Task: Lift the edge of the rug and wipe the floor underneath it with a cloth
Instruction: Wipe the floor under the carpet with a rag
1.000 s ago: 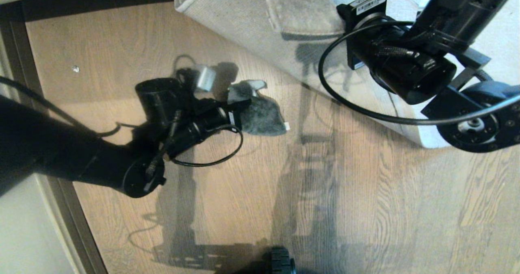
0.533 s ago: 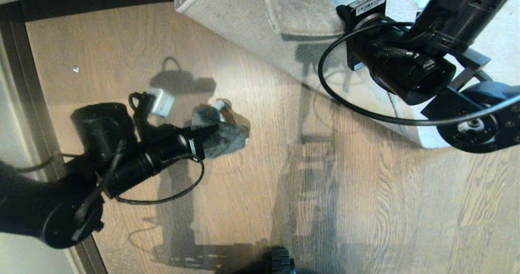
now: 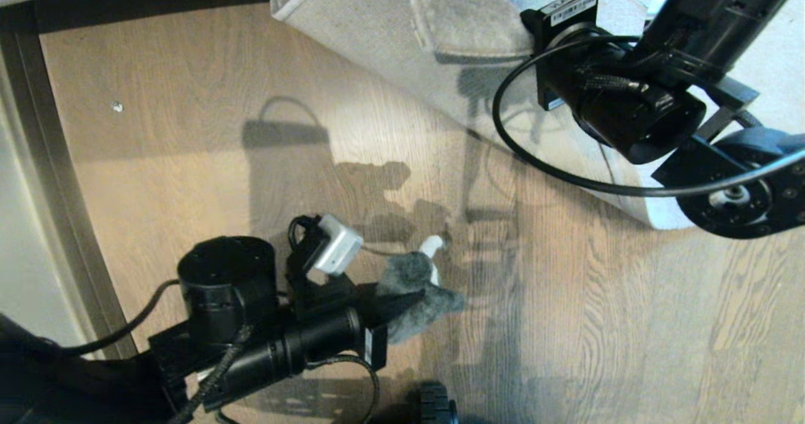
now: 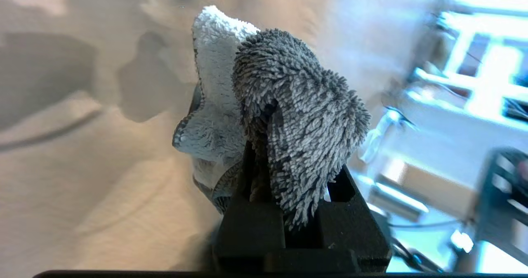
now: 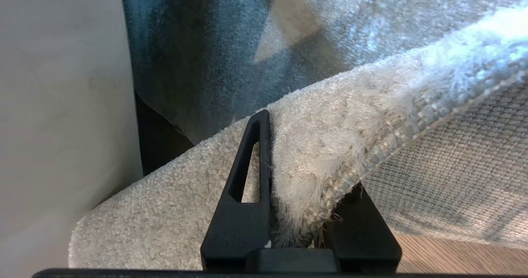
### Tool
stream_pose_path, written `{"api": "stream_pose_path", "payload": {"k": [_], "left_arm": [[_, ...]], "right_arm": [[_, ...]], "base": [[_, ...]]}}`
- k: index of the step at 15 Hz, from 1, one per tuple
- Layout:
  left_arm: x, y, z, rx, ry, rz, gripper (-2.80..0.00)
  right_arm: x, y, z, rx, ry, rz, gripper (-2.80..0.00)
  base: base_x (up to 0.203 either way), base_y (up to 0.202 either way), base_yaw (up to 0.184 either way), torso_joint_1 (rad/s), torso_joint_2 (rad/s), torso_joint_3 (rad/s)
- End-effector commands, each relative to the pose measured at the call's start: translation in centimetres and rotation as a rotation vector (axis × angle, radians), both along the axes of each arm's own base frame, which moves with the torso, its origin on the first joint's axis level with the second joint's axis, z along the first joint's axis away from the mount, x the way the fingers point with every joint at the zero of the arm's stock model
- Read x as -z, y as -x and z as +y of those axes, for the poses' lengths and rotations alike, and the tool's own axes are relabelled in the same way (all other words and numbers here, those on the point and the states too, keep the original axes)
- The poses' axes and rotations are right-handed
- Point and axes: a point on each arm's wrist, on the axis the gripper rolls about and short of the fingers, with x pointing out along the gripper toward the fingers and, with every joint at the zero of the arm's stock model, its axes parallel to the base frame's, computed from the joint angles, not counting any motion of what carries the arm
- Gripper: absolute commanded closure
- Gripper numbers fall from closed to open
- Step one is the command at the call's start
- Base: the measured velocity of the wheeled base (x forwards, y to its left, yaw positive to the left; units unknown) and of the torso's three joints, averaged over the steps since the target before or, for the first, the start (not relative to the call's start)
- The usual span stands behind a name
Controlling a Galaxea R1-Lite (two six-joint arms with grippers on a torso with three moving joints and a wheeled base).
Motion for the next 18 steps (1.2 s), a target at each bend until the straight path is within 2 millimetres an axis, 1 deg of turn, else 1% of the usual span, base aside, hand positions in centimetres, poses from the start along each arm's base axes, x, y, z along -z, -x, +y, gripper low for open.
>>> {"api": "stream_pose_path", "payload": {"k": [1,2,4,5,7,10,14,16,18], "left_arm": [[1.9,-0.7,-2.6,0.050,-0.014,0.017,0.00],[2.1,-1.2,-3.3,0.052,0.005,-0.001,0.00],[2.3,-3.0,-4.5,0.029,0.061,-0.058,0.00],[2.0,-4.0,-4.4,0.002,0.098,-0.099,0.00],[1.8,-5.1,-3.5,-0.041,0.123,-0.129,0.00],[0.7,-6.6,-1.1,-0.126,0.141,-0.161,0.00],[-0.8,-8.3,3.6,-0.275,0.149,-0.199,0.00],[-0.7,-8.0,5.9,-0.336,0.132,-0.188,0.00],[-0.2,-6.7,7.5,-0.364,0.105,-0.155,0.00]], "right_arm": [[0.1,-0.2,0.2,-0.001,-0.018,-0.017,0.00],[0.3,-0.5,0.3,-0.001,-0.020,-0.020,0.00],[0.5,-0.6,0.4,-0.001,-0.018,-0.018,0.00],[0.6,-0.7,0.5,-0.001,-0.016,-0.015,0.00],[0.6,-0.7,0.5,-0.003,-0.017,-0.017,0.00],[0.7,-0.7,0.5,-0.003,-0.016,-0.014,0.00],[0.7,-0.7,0.4,-0.002,-0.018,-0.015,0.00],[0.7,-0.8,0.4,-0.001,-0.018,-0.015,0.00],[0.7,-0.8,0.3,0.001,-0.019,-0.015,0.00]], "base": [[0.000,0.000,0.000,0.000,0.00,0.000],[0.000,0.000,0.000,0.000,0.00,0.000],[0.000,0.000,0.000,0.000,0.00,0.000],[0.000,0.000,0.000,0.000,0.00,0.000],[0.000,0.000,0.000,0.000,0.00,0.000],[0.000,0.000,0.000,0.000,0.00,0.000],[0.000,0.000,0.000,0.000,0.00,0.000],[0.000,0.000,0.000,0.000,0.00,0.000],[0.000,0.000,0.000,0.000,0.00,0.000]]}}
